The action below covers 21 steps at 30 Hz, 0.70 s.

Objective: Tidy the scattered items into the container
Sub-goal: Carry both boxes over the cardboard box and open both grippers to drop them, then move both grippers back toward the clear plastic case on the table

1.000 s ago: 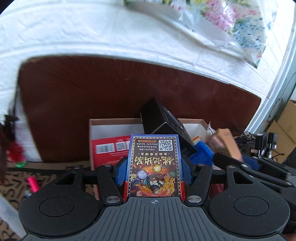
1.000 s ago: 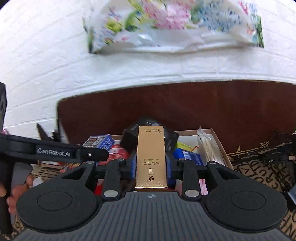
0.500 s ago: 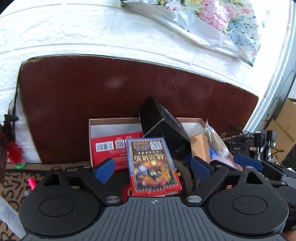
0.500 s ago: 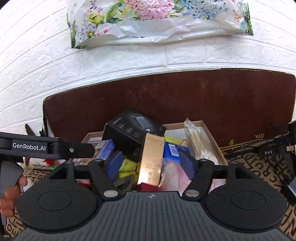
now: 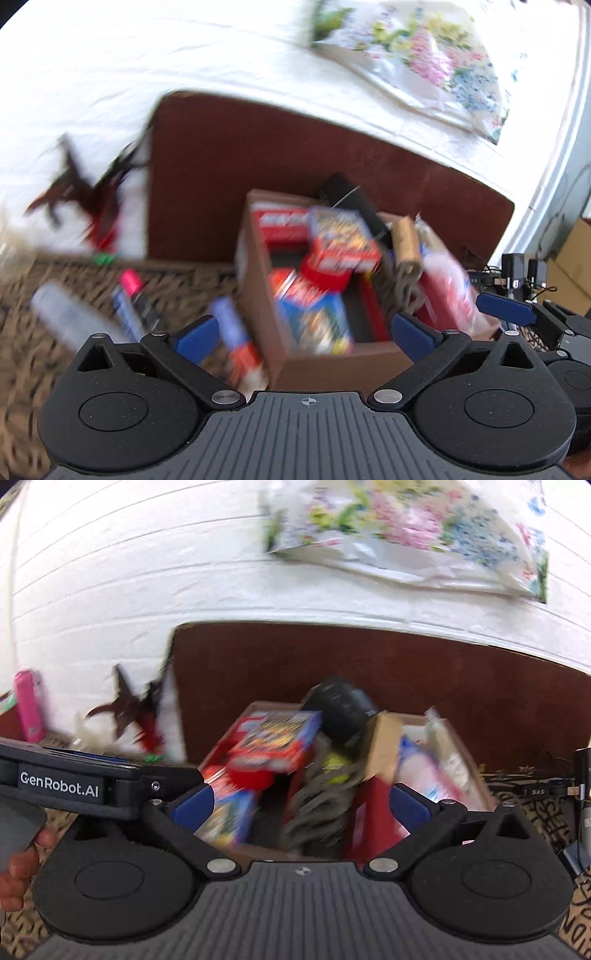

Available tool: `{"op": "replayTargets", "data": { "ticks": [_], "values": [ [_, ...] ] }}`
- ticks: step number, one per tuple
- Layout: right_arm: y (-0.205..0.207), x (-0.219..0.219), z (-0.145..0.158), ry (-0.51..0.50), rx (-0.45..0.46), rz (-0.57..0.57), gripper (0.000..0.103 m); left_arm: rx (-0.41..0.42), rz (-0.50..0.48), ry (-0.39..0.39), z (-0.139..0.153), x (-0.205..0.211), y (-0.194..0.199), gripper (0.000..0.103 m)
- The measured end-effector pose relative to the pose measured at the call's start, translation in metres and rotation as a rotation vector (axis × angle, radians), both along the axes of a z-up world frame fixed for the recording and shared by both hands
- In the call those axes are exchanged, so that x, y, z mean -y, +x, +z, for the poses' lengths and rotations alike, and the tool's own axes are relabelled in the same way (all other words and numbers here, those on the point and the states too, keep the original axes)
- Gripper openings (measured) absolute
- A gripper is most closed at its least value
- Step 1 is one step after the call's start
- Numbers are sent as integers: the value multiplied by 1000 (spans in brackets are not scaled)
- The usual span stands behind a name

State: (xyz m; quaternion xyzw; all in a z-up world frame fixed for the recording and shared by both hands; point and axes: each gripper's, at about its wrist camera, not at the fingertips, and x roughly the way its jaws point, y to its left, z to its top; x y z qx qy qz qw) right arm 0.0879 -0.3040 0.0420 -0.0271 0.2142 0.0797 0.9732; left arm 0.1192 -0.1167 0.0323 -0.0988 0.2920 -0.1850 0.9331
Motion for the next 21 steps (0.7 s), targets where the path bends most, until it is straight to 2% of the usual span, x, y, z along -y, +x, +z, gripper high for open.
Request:
{"op": "replayTargets", "data": {
  "ticks": [5, 12, 17, 21],
  "values": [
    [-30, -43, -17, -39, -21, 69, 101, -54, 86, -37, -26, -45, -38, 103],
    [-49, -96, -38, -24, -87, 179, 101, -91, 171, -27, -48, -106, -71, 103],
    [-50, -127, -47, -11, -112, 236, 101, -97, 225, -28, -55, -137, -76, 103],
    [-44, -147, -50, -41, -102, 278, 101, -110, 258, -45, -61, -156, -65, 103]
  ]
}}
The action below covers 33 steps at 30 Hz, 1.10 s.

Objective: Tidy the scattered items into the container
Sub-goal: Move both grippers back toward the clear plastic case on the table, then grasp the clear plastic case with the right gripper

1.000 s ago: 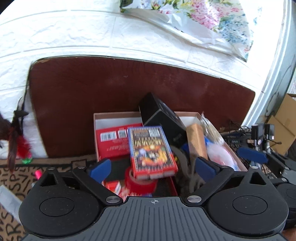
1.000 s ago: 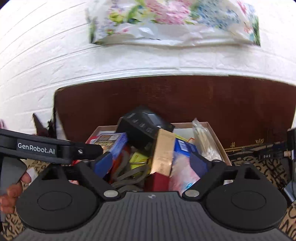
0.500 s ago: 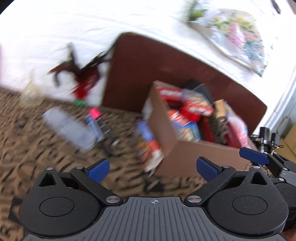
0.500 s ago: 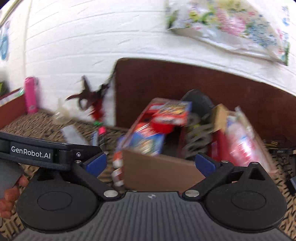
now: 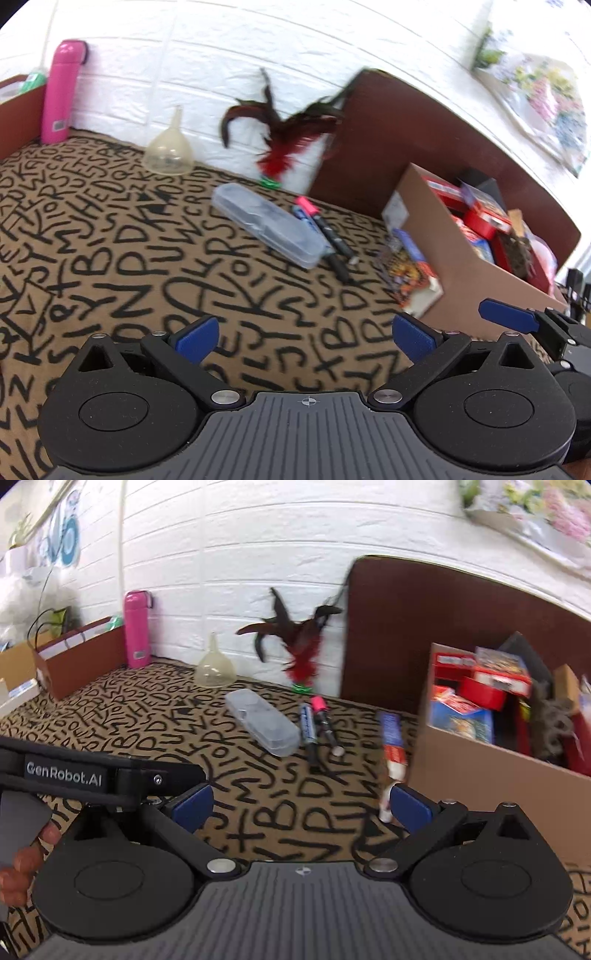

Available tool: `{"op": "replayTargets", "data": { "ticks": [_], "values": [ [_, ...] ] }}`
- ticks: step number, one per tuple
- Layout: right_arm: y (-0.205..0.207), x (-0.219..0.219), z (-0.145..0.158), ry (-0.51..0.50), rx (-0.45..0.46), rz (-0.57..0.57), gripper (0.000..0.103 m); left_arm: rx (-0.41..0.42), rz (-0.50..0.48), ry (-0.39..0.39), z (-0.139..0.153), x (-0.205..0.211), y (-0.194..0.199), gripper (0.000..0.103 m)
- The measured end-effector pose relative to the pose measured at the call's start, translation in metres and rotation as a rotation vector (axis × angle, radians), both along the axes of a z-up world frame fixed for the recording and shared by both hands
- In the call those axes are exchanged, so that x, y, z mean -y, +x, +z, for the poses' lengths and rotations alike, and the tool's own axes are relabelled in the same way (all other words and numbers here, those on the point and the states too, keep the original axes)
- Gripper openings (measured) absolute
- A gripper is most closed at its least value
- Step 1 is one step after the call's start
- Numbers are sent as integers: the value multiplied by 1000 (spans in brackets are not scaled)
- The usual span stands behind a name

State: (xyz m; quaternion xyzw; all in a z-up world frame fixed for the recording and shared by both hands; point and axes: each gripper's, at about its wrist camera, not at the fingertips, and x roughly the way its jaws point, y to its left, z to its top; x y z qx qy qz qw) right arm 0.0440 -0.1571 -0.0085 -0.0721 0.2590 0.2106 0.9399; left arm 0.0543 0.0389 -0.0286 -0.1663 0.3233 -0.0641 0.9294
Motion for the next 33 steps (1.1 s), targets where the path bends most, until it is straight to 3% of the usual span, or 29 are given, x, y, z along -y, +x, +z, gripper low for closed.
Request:
{"op": "replayTargets", "data": {
  "ticks": [10, 18, 28, 33],
  "values": [
    [49, -36, -18, -36, -38, 73, 94, -45, 63, -16, -21, -33, 61, 103],
    [114, -61, -35, -15, -81, 115, 83, -115, 120, -109, -44, -58, 120, 97],
    [160, -85, -53, -78, -64, 171, 76, -112, 123, -123, -48, -61, 178, 91],
    [173, -92, -58, -86, -101, 190, 62, -118, 113, -99, -49, -60, 189, 84]
  ]
}}
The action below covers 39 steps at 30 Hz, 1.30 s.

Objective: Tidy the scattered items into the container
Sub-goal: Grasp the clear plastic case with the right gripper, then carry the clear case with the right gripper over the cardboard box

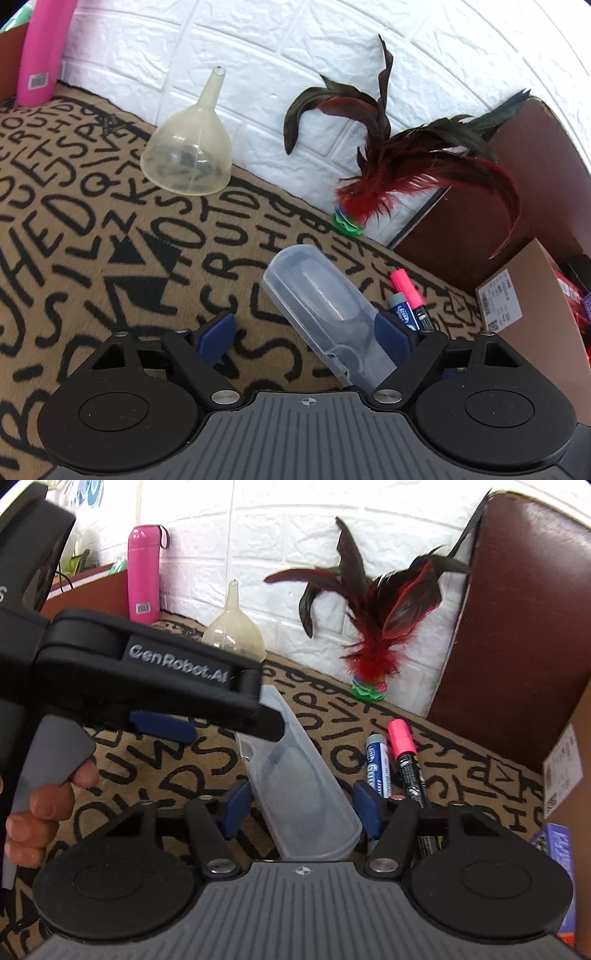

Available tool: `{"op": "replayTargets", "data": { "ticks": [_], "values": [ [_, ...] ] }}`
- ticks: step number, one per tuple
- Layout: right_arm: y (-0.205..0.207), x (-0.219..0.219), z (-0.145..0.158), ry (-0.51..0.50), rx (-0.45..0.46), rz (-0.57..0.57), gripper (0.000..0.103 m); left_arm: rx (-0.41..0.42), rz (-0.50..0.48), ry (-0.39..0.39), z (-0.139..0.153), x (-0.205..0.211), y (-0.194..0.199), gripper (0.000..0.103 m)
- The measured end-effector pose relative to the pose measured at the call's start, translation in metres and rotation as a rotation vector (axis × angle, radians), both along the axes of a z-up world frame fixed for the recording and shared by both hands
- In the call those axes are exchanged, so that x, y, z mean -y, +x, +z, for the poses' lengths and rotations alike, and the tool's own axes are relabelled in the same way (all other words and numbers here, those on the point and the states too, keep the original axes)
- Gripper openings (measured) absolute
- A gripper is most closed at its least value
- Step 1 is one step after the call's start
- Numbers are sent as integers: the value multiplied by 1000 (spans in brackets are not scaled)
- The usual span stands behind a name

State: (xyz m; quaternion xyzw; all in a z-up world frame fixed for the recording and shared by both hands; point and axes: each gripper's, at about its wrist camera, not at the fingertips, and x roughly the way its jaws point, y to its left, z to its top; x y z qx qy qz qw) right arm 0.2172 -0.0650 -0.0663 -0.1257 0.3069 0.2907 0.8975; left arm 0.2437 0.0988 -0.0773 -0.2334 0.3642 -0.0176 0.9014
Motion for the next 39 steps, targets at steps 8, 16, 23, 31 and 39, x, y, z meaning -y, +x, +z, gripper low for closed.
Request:
{"op": "replayTargets", "data": {
  "ticks": [8, 16, 23, 31, 39],
  "values": [
    [-37, -1, 3, -19, -70, -20, 49, -39, -86, -26, 8, 9, -31, 68],
    [-127, 22, 0, -47, -85, -50, 49, -91, -196, -3, 7, 52, -97, 81],
    [-194, 51, 1, -15, -110, -79, 49, -114, -301, 89, 9, 90, -144, 64],
    [-210, 73, 4, 53, -165, -107, 54, -120, -340, 139, 7, 111, -157, 79],
    [-208, 76, 0, 74, -162, -118, 50, -126, -370, 189, 9, 119, -161, 69]
  ]
}}
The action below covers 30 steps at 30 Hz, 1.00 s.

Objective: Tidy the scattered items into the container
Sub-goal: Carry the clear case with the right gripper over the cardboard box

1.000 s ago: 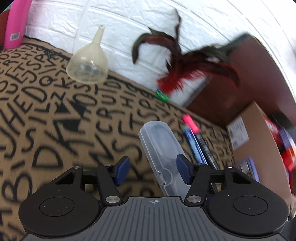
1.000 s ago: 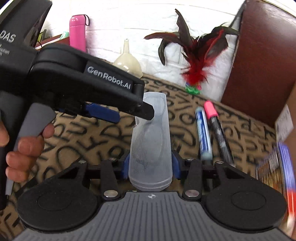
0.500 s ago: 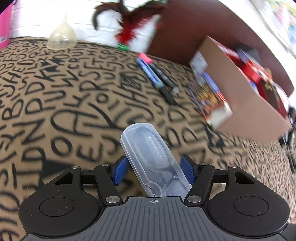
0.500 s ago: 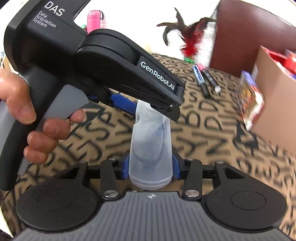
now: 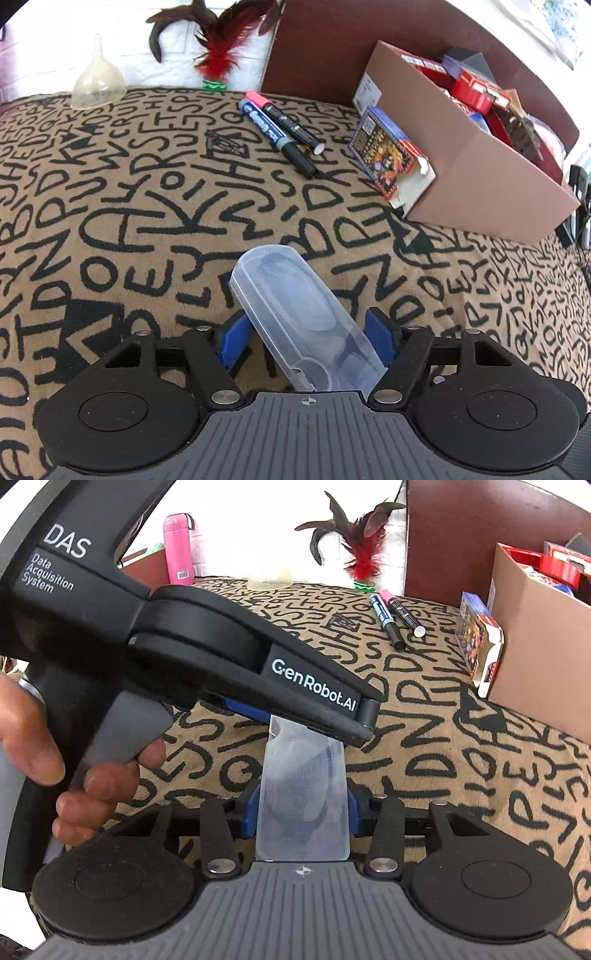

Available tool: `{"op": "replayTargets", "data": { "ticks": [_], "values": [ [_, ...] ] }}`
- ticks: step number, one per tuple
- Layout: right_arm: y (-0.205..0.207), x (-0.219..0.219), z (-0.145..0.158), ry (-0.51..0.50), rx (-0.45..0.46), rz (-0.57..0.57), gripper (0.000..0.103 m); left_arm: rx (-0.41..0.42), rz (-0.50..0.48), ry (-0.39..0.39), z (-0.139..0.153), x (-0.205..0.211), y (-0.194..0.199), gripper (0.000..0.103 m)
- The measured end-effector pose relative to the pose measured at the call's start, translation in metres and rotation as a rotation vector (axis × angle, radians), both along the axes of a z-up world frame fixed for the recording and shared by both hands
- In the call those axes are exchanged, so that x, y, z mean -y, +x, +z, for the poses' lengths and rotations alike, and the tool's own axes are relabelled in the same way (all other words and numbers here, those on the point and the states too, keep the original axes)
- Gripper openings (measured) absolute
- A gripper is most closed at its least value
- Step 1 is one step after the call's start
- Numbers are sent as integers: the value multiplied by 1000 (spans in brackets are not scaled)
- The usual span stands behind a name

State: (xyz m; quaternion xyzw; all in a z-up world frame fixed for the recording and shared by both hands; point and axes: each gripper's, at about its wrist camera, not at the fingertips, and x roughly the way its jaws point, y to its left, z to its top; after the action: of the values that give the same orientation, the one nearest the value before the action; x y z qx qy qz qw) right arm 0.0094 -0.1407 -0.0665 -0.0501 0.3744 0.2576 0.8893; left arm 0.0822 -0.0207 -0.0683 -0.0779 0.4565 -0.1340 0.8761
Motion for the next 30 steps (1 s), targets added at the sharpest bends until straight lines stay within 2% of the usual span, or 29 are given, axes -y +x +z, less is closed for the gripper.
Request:
{"op": "replayTargets", "data": {
  "ticks": [7, 13, 21, 30],
  "values": [
    [-18, 21, 6, 65, -22, -35, 50, -21, -9, -37, 8, 16, -13, 65],
    [-30, 53, 24, 90, 15, -94, 50, 32, -68, -52, 35, 50, -17, 62],
    [-29, 102, 67, 143, 138, -193, 50, 163, -151, -40, 92, 110, -3, 62],
    [6, 164, 118, 160, 293, -290, 49, 274, -216, -67, 149, 185, 49, 61]
  ]
}}
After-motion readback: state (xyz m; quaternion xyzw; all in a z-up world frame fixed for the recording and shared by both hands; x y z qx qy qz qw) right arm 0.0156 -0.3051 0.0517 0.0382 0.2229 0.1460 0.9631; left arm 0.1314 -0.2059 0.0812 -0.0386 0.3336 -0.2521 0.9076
